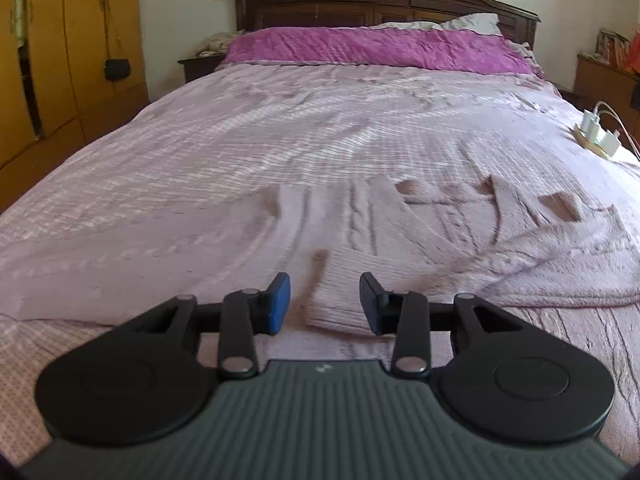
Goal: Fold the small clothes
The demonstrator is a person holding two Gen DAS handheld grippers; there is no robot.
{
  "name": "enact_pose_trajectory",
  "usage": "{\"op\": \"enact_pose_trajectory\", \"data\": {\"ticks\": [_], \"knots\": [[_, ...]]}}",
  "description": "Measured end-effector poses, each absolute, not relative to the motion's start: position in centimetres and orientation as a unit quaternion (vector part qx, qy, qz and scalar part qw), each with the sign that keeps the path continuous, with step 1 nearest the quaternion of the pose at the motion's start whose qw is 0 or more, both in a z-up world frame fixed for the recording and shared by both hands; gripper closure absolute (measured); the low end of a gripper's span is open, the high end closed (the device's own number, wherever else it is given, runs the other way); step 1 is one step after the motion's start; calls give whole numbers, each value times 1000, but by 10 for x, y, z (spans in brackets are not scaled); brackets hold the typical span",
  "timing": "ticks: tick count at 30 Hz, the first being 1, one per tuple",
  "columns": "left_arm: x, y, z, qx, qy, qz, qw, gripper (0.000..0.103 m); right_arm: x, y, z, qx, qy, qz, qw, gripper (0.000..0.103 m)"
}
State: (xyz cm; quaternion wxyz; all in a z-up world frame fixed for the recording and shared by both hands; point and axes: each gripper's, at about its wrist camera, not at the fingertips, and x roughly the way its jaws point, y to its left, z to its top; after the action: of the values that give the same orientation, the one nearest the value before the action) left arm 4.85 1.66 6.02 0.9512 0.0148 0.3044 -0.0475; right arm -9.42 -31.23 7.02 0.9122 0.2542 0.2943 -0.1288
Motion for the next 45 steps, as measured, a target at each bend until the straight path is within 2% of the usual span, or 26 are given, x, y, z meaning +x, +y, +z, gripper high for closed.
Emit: {"op": "enact_pose_trajectory", "data": {"ticks": [10, 13, 15, 26, 36, 42, 43, 44, 45], "knots": [[49, 57, 91, -7, 299, -48, 953, 62, -90, -302, 79, 248, 300, -126, 912, 18], [54, 66, 93, -21, 305, -46, 951, 53, -88, -300, 82, 243, 300, -123, 914, 18], [59, 69, 92, -24, 309, -45, 950, 51, -86, -300, 84, 243, 300, -120, 915, 18], [104, 61, 58, -94, 373, -105, 917, 51, -68, -309, 86, 289, 308, -104, 900, 18], [118, 37, 29, -54, 379, -118, 916, 50, -50, -323, 65, 363, 315, -96, 871, 18], [122, 34, 27, -66, 371, -132, 917, 52, -48, -332, 56, 388, 307, -98, 863, 18], [122, 34, 27, -69, 370, -137, 916, 62, -48, -333, 56, 393, 304, -99, 862, 18], [123, 33, 27, -74, 371, -147, 914, 85, -48, -334, 55, 397, 302, -99, 861, 18], [124, 33, 27, -84, 372, -156, 911, 90, -48, -335, 55, 401, 299, -99, 860, 18]]}}
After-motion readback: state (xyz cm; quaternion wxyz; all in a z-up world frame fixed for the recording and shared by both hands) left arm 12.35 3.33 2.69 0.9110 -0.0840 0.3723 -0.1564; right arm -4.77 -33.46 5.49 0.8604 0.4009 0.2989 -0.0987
